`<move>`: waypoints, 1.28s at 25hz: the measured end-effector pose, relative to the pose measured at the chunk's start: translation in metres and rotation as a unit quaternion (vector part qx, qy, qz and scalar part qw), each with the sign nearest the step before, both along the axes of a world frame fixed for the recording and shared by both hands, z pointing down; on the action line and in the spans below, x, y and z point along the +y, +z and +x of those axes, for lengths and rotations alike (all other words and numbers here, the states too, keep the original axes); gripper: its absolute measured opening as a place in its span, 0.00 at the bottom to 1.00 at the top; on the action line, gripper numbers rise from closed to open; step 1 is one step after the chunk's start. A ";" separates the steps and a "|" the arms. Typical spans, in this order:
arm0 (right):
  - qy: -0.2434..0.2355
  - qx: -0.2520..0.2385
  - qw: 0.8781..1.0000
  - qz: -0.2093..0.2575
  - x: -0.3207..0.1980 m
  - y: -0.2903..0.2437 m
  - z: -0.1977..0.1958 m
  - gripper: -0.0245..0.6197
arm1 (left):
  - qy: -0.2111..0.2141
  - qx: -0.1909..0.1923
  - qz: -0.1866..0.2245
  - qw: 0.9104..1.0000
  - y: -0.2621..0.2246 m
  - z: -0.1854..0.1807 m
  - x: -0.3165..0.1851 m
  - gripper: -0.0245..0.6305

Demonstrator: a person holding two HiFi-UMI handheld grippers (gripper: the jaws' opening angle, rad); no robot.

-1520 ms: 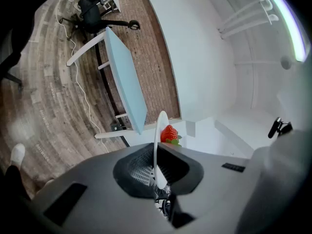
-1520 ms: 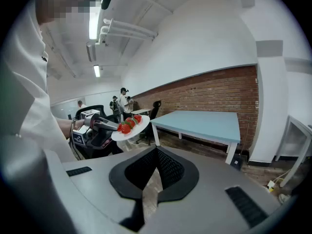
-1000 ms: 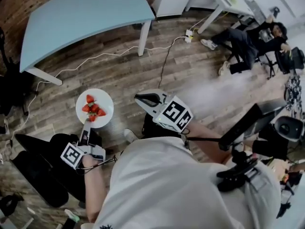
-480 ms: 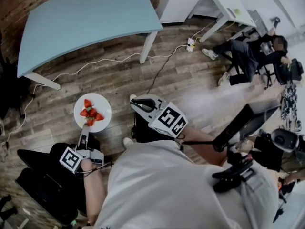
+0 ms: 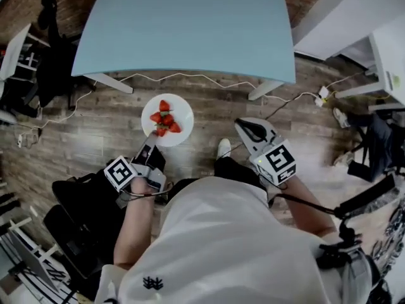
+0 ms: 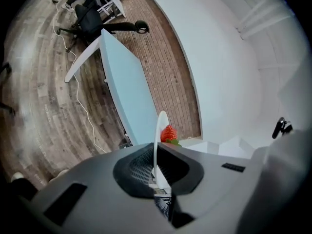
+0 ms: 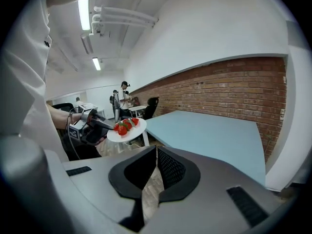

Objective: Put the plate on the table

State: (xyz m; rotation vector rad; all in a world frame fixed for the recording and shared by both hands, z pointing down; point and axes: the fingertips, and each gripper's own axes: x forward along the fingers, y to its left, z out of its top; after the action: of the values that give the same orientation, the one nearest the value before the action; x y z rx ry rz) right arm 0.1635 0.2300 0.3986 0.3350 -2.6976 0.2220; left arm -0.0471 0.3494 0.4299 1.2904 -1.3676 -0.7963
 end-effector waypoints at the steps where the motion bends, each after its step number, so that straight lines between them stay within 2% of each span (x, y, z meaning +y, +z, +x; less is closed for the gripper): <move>1: 0.003 0.001 1.000 0.003 0.001 -0.005 0.011 0.05 | 0.003 0.003 -0.001 1.000 -0.003 0.008 0.001 0.05; 4: 0.013 0.003 1.000 0.000 -0.045 -0.005 0.018 0.05 | 0.015 0.005 -0.007 1.000 -0.002 0.003 -0.053 0.05; 10: 0.038 0.015 0.999 -0.008 -0.119 0.007 -0.013 0.05 | 0.061 0.008 -0.002 0.998 0.006 -0.035 -0.185 0.05; 14: 0.088 0.024 0.996 0.000 -0.142 0.008 -0.027 0.05 | 0.105 0.014 0.004 0.994 0.020 -0.049 -0.230 0.05; 18: 0.145 0.030 0.989 -0.001 -0.188 -0.005 -0.038 0.05 | 0.153 0.013 -0.024 0.988 0.034 -0.066 -0.297 0.05; 22: 0.178 0.041 0.983 0.000 -0.218 -0.007 -0.055 0.05 | 0.192 0.011 -0.019 0.981 0.046 -0.091 -0.361 0.05; 25: 0.212 0.047 0.976 -0.001 -0.232 -0.003 -0.059 0.05 | 0.212 0.010 -0.021 0.977 0.062 -0.107 -0.402 0.05; 32: 0.288 0.060 0.956 -0.017 -0.243 0.005 -0.054 0.05 | 0.258 0.002 -0.056 0.964 0.112 -0.127 -0.481 0.05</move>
State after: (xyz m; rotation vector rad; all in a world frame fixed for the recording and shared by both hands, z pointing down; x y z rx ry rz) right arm 0.1099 -0.0135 0.4035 1.0843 -2.4065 0.3969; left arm -0.1737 -0.1316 0.5417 1.4652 -0.9870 -0.3557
